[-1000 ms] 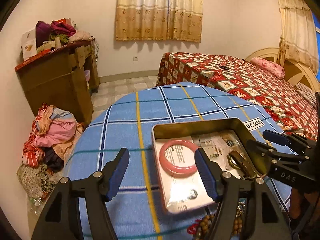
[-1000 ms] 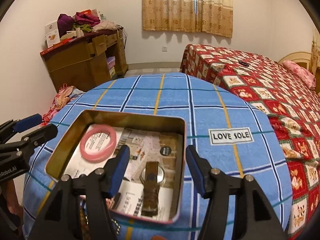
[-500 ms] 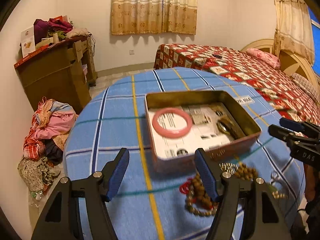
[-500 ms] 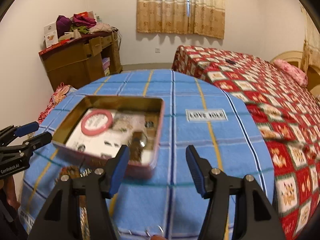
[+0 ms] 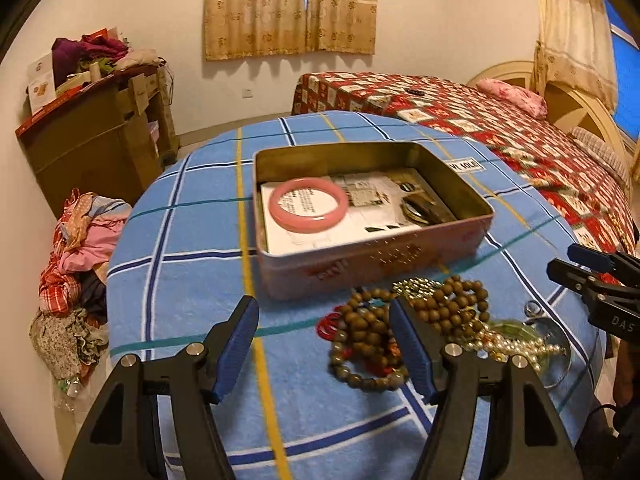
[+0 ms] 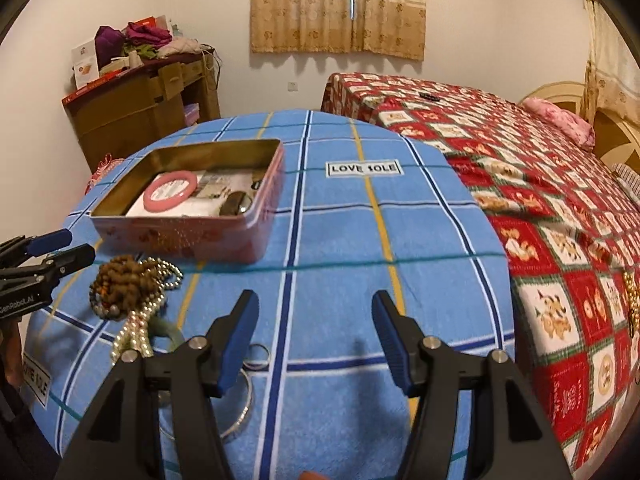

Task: Organize jewelry
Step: 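Lower the left gripper onto the wooden bead bracelet and close on it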

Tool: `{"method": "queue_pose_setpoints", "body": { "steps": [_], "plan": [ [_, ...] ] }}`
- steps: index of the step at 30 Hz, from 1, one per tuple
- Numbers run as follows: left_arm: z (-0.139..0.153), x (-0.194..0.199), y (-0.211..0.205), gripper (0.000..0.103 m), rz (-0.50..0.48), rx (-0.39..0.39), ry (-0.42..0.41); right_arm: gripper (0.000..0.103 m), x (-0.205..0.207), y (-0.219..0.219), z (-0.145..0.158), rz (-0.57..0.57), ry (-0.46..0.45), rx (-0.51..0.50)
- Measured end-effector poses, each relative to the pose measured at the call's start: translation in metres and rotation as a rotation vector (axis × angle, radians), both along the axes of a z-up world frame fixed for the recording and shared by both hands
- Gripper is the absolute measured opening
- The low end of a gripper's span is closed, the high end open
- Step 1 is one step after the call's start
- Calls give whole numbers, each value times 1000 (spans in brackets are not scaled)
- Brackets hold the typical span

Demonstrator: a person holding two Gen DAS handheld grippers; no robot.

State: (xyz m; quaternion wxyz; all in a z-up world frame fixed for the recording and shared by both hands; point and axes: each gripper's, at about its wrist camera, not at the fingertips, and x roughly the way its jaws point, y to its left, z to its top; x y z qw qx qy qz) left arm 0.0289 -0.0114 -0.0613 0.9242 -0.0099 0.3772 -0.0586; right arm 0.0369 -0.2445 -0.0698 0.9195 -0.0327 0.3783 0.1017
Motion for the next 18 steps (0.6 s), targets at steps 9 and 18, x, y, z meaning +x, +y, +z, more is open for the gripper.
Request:
{"method": "queue_pose_setpoints", "body": {
  "steps": [9, 18],
  "plan": [
    [-1, -9, -17, 68, -52, -18, 1, 62, -6, 6, -9, 23, 5, -1],
    [-17, 0, -27, 68, -104, -54, 60, 65, -12, 17, -15, 45, 10, -6]
  ]
}}
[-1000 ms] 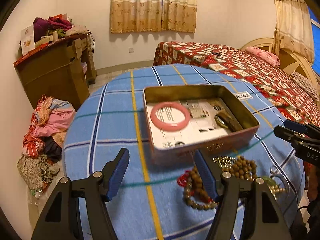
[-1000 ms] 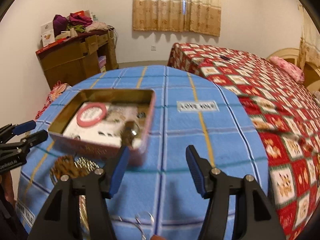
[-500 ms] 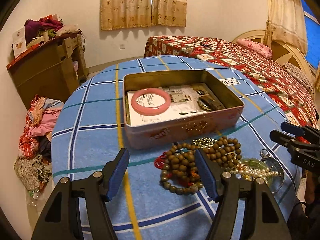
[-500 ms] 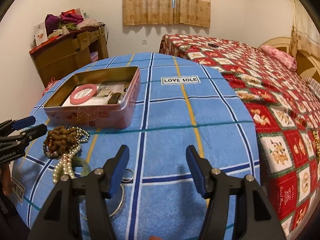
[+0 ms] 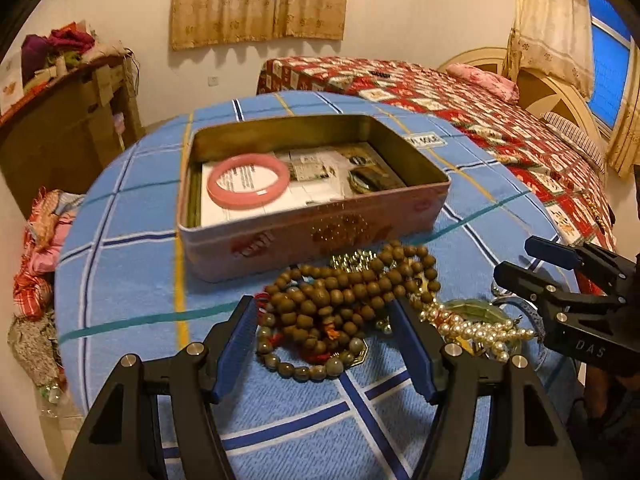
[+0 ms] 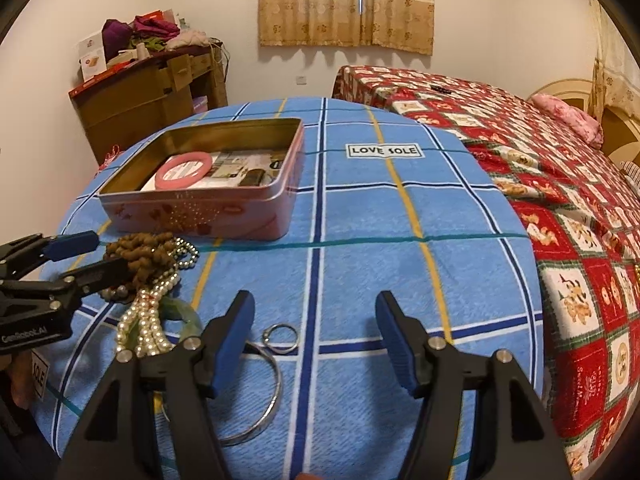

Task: Organize jewelry
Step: 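Lower the left gripper onto the wooden bead bracelet and close on it, then grasp the pearl necklace with the right gripper while the left holds the beads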

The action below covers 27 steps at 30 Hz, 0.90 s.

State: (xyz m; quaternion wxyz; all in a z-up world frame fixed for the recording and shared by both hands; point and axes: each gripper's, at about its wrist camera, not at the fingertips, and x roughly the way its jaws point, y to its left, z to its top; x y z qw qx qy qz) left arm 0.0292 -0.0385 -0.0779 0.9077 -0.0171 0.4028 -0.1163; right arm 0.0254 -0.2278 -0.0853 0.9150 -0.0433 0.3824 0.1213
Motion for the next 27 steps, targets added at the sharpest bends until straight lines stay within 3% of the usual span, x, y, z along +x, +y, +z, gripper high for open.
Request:
{"method": "queue_pose_setpoints", "body": {
  "steps": [1, 3, 7, 8, 11, 27],
  "plan": [
    [-2, 0, 0, 68, 0, -2, 6, 65, 0, 1, -1, 2, 3, 0],
    [-6, -1, 0, 50, -7, -2, 17, 65, -1, 3, -2, 6, 6, -1],
    [-4, -3, 0, 36, -13, 13, 6, 65, -1, 4, -3, 8, 5, 1],
    [-3, -4, 1, 26, -13, 12, 3, 65, -1, 3, -2, 7, 4, 1],
    [-1, -7, 3, 17, -23, 7, -2, 65, -2, 4, -2, 6, 1, 1],
    [37, -18, 24, 14, 31, 6, -105, 64, -9, 13, 14, 40, -52, 14]
  ]
}}
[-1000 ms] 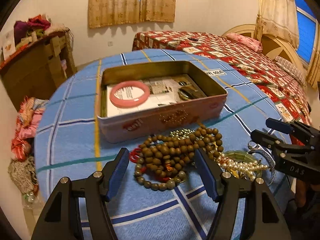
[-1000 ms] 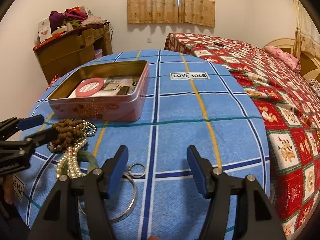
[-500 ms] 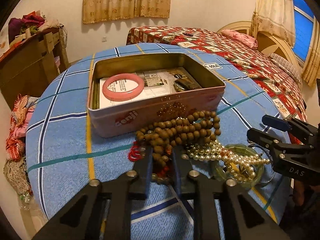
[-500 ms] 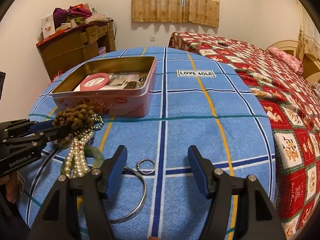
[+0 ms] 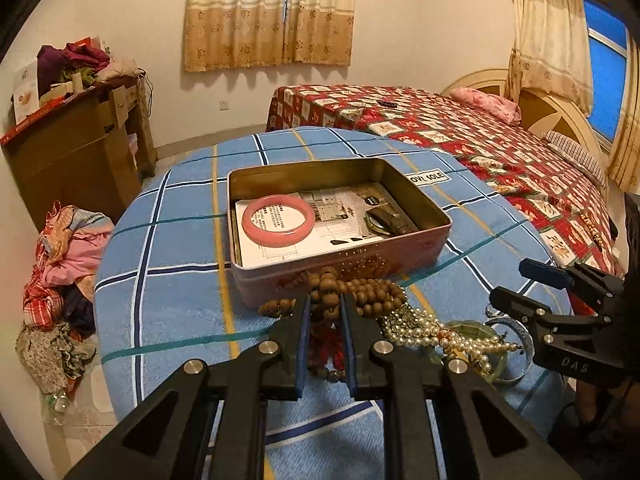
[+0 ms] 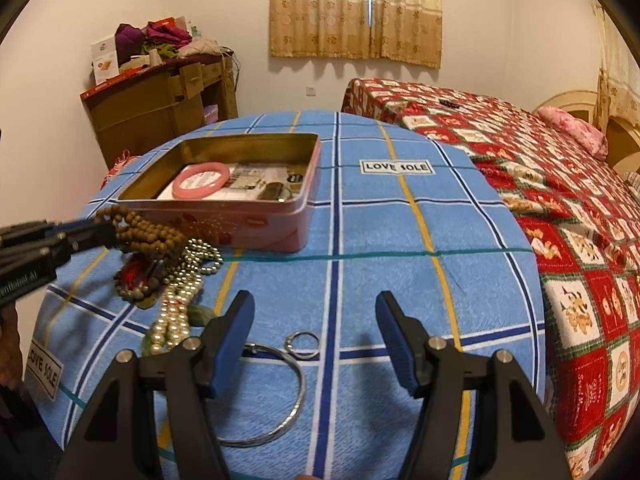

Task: Organize jewelry
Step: 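Grasp the pearl necklace with the right gripper while the left holds the beads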

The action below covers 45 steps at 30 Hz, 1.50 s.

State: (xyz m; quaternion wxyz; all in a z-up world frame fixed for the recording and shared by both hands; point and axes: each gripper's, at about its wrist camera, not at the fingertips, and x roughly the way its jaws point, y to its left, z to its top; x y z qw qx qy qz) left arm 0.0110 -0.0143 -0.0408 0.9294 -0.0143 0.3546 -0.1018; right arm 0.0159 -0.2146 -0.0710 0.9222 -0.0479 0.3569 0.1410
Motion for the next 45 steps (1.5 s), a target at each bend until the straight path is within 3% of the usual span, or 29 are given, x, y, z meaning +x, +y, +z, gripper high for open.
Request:
{"method": "queue_pose_setpoints", "body": {
  "steps": [5, 11, 21, 29, 33, 45],
  "plan": [
    [1, -1, 4, 14, 10, -7, 3, 56, -7, 13, 10, 65, -23, 20],
    [4, -1, 10, 14, 32, -9, -4, 55, -18, 35, 17, 165, -49, 32],
    [-4, -5, 9, 14, 44, -5, 21, 32, -13, 50, 0, 211, 15, -5],
    [-5, -6, 7, 14, 41, -3, 34, 23, -18, 58, -8, 268, 45, -29],
    [-6, -7, 7, 14, 40, -3, 33, 10, -18, 55, -8, 270, 55, -15],
    [8, -11, 10, 14, 40, -19, 1, 8, -21, 47, 12, 239, -10, 50]
  ]
}}
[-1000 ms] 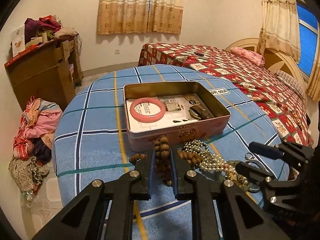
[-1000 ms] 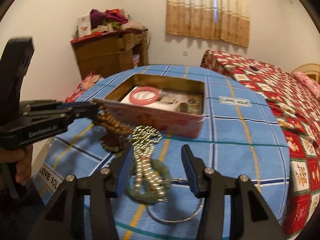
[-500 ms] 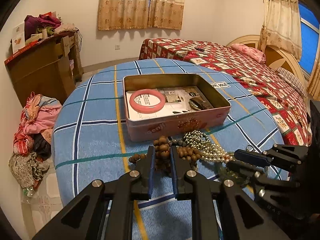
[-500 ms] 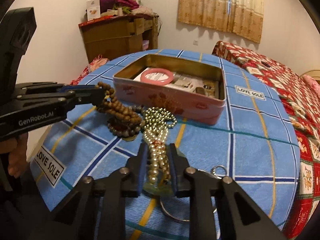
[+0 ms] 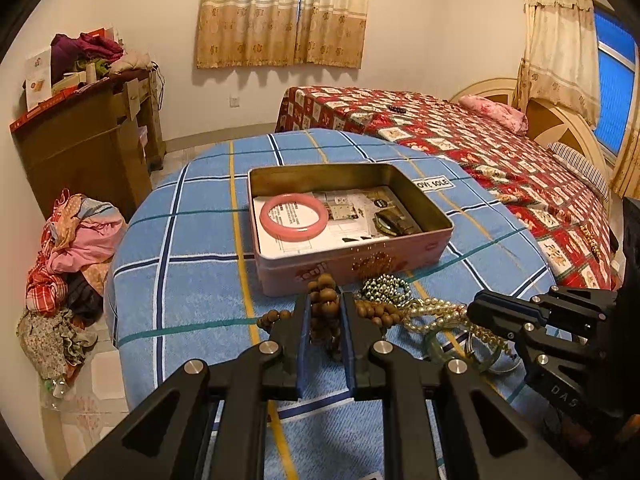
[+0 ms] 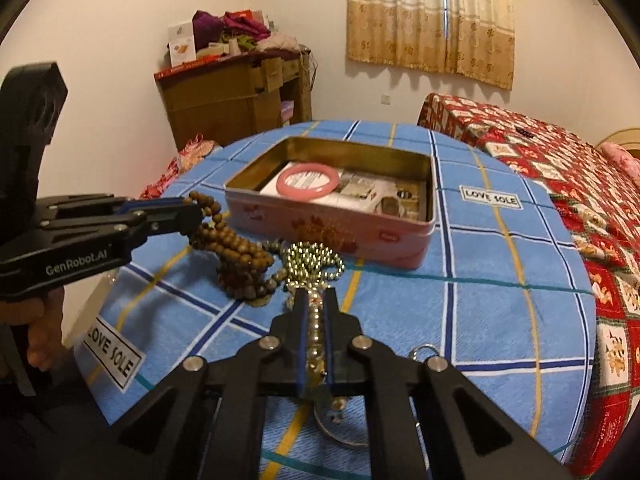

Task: Organize jewelry
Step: 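Carry the beads and pearls over the tin and open both grippers inside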

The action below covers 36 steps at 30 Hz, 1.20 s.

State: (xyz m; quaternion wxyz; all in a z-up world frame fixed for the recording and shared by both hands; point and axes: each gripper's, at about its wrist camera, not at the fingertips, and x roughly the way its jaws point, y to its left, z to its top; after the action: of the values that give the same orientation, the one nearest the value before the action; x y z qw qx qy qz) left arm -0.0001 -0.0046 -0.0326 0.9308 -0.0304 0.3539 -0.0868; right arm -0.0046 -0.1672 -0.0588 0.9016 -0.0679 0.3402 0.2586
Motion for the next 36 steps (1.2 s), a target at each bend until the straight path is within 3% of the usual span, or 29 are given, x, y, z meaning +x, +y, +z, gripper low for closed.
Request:
{"method": "queue_pose_setpoints", "body": {
  "steps": [36],
  "plan": [
    [38, 25, 6, 14, -8, -15, -81, 8, 42, -7, 50, -23, -94, 67]
  ]
}}
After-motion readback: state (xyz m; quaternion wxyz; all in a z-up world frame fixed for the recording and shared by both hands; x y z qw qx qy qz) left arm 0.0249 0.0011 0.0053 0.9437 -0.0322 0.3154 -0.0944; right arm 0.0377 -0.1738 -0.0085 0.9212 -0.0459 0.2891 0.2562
